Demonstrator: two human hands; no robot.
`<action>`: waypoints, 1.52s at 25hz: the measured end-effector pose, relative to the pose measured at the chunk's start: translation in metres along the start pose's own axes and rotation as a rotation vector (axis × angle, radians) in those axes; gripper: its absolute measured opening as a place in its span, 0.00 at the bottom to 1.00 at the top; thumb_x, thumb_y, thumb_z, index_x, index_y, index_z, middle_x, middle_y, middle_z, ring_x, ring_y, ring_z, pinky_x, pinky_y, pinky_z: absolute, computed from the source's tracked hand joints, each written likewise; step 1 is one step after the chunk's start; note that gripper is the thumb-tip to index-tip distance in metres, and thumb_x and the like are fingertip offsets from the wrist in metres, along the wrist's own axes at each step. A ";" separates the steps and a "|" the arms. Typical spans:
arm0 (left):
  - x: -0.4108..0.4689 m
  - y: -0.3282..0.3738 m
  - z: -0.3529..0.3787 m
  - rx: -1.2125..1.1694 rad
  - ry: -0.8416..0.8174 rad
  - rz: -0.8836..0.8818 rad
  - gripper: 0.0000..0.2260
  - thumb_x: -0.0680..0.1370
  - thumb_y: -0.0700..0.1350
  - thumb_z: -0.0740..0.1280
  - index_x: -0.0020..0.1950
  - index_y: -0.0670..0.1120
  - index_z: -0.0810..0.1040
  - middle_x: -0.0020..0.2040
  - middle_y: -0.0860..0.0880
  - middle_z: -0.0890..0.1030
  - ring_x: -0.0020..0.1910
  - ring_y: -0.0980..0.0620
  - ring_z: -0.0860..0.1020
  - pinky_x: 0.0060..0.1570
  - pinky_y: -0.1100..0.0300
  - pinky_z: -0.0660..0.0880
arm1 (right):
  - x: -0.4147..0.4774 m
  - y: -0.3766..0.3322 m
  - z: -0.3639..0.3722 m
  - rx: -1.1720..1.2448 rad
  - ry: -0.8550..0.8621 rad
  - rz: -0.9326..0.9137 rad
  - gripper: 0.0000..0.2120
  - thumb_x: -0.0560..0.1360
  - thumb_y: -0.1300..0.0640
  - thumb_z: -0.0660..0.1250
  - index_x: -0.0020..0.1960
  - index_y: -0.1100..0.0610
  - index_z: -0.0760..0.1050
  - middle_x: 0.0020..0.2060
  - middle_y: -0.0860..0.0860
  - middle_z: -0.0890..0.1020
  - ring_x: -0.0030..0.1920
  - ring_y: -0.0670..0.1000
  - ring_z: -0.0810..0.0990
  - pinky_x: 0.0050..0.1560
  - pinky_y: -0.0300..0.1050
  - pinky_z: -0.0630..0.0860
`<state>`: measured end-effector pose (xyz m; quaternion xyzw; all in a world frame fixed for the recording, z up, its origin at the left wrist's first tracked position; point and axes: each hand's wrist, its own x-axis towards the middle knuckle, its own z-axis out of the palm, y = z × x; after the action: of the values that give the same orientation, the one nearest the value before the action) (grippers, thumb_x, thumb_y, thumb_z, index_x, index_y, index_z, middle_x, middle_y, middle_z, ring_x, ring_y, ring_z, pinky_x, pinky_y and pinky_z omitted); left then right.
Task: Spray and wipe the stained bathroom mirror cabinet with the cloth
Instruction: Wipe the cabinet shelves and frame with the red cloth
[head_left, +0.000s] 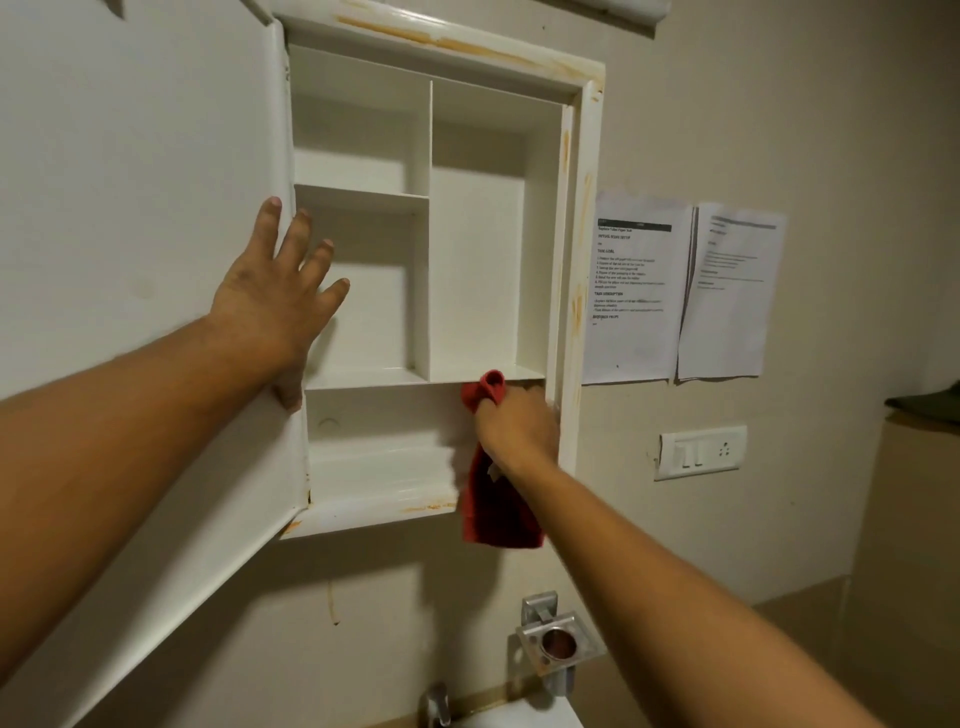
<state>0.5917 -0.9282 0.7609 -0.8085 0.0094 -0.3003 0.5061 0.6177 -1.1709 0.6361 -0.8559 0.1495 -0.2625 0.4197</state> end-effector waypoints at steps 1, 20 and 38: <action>0.000 0.001 0.000 -0.002 -0.002 0.000 0.67 0.57 0.85 0.62 0.84 0.51 0.42 0.84 0.38 0.46 0.80 0.27 0.42 0.72 0.25 0.38 | -0.004 -0.001 0.009 0.393 -0.026 0.193 0.13 0.80 0.51 0.61 0.46 0.58 0.79 0.40 0.53 0.79 0.38 0.55 0.79 0.42 0.49 0.77; 0.004 0.001 0.004 -0.047 0.047 -0.036 0.70 0.56 0.84 0.65 0.83 0.48 0.36 0.83 0.37 0.42 0.80 0.27 0.41 0.73 0.26 0.40 | -0.021 -0.038 -0.017 1.851 -0.439 0.403 0.61 0.66 0.17 0.61 0.86 0.54 0.51 0.81 0.64 0.61 0.78 0.69 0.62 0.76 0.75 0.58; -0.020 0.006 -0.011 -0.138 -0.029 -0.288 0.74 0.56 0.85 0.63 0.80 0.41 0.29 0.77 0.26 0.31 0.77 0.26 0.32 0.76 0.33 0.39 | -0.031 -0.060 0.034 1.921 -0.466 0.544 0.58 0.62 0.17 0.63 0.82 0.47 0.59 0.76 0.54 0.67 0.72 0.64 0.69 0.74 0.75 0.58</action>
<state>0.5713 -0.9339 0.7497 -0.8386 -0.0933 -0.3568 0.4009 0.6140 -1.0978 0.6569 -0.1250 -0.0200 0.0055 0.9919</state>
